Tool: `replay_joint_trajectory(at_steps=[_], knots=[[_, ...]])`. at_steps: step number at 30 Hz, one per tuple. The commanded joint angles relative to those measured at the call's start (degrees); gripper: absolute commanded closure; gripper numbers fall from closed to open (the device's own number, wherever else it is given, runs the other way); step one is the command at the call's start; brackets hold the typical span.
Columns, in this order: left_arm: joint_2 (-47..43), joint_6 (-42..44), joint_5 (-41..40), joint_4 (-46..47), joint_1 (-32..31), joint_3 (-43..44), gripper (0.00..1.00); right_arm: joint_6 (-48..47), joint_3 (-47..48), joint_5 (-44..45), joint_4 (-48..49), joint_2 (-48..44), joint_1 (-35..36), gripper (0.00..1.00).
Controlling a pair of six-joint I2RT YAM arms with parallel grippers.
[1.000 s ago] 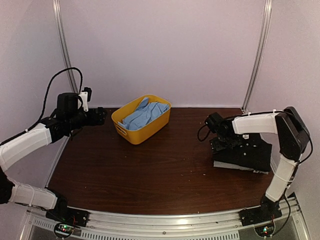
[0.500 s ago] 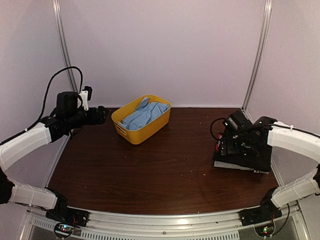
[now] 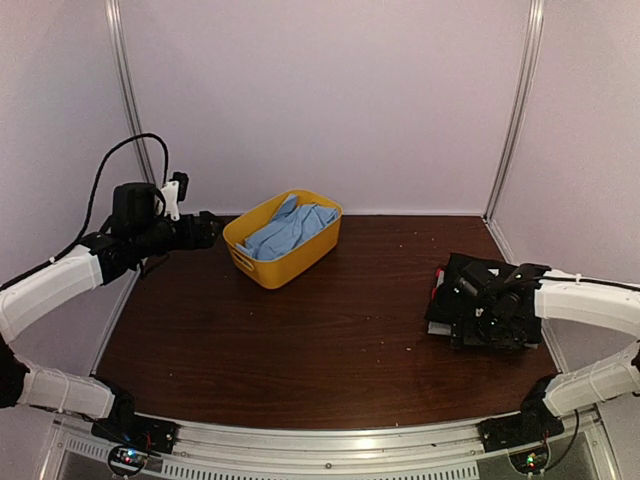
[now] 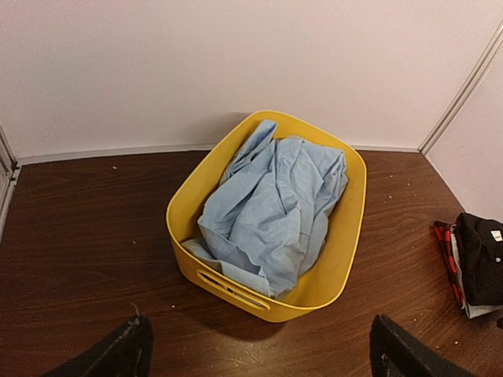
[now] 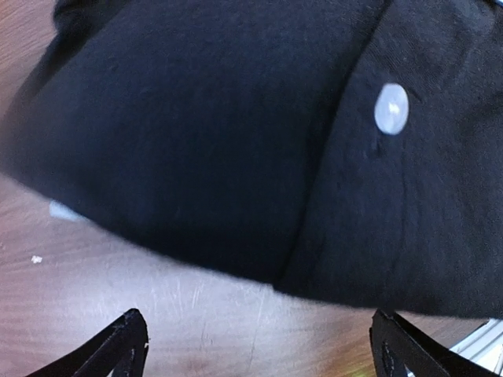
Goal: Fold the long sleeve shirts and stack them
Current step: Move the square-folded shirt to the corner of the board.
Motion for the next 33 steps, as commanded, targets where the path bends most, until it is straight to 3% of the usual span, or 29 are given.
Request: replay_joint_trajectory(at_steps=[1, 14, 23, 28, 33], knots=[[0.2, -1.0, 2.3, 3.6, -0.1, 1.1, 0.03, -1.9, 0.0, 0.1, 5.4, 4.9, -3.7, 0.0], [2.1, -1.1, 3.4, 3.7, -0.1, 1.5, 0.03, -14.6, 8.1, 10.4, 9.8, 20.1, -16.7, 0.0], [4.4, -1.0, 0.5, 1.0, -0.1, 3.0, 0.03, -25.3, 19.0, 14.1, 11.3, 30.9, -25.9, 0.0], [8.9, -2.6, -6.1, -5.2, -0.1, 5.9, 0.03, -26.3, 22.4, 13.5, 10.5, 32.0, -25.7, 0.0], [15.8, -3.3, -9.6, -11.5, -0.1, 9.0, 0.03, -24.0, 19.6, 8.6, 12.0, 26.0, -18.4, 0.0]])
